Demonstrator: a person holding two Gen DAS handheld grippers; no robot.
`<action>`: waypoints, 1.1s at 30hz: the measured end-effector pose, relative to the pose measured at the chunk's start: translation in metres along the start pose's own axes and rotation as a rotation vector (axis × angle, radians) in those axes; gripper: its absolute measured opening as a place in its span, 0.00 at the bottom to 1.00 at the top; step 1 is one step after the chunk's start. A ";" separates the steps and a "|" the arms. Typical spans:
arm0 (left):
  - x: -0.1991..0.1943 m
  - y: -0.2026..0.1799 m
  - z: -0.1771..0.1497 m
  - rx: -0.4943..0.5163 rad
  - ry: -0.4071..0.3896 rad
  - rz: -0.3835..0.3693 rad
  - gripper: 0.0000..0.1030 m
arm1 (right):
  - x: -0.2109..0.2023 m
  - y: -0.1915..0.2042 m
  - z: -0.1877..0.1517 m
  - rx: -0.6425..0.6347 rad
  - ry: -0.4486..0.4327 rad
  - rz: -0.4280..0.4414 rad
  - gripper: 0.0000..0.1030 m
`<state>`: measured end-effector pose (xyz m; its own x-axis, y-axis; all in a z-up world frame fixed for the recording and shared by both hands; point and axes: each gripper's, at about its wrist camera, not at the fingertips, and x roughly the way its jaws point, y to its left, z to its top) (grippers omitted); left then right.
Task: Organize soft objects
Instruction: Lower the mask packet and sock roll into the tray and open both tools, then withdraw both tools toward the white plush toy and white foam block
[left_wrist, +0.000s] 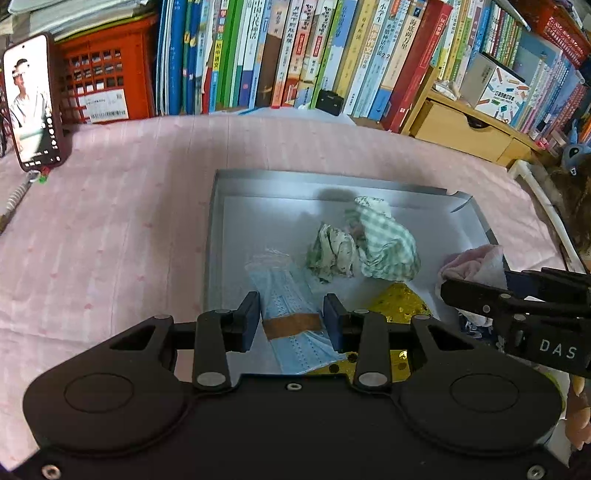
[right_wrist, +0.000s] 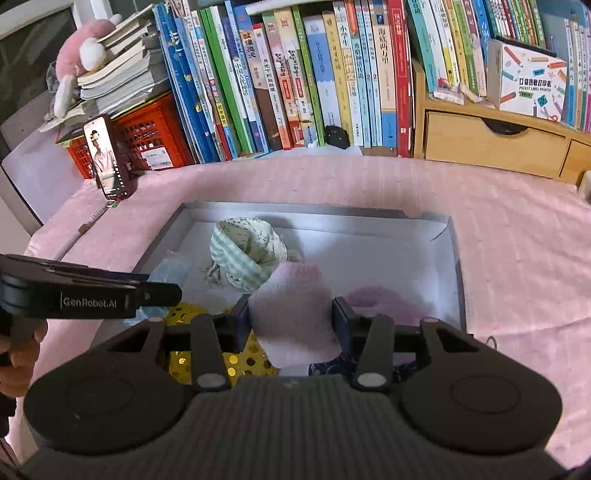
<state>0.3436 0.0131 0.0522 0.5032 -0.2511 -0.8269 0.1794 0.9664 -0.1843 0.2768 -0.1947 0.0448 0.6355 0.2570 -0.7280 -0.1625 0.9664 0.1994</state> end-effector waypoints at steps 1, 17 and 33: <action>0.001 0.001 0.000 -0.002 0.004 -0.006 0.35 | 0.002 0.000 0.001 0.003 0.007 0.001 0.49; -0.013 -0.005 -0.003 0.052 -0.039 0.044 0.62 | -0.002 -0.002 0.004 0.030 0.010 0.016 0.72; -0.089 -0.041 -0.035 0.185 -0.186 0.075 0.77 | -0.076 0.006 -0.010 -0.007 -0.137 0.052 0.82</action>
<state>0.2619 -0.0019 0.1153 0.6644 -0.2017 -0.7197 0.2787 0.9603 -0.0119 0.2200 -0.2082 0.0943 0.7228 0.3040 -0.6206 -0.2029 0.9518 0.2299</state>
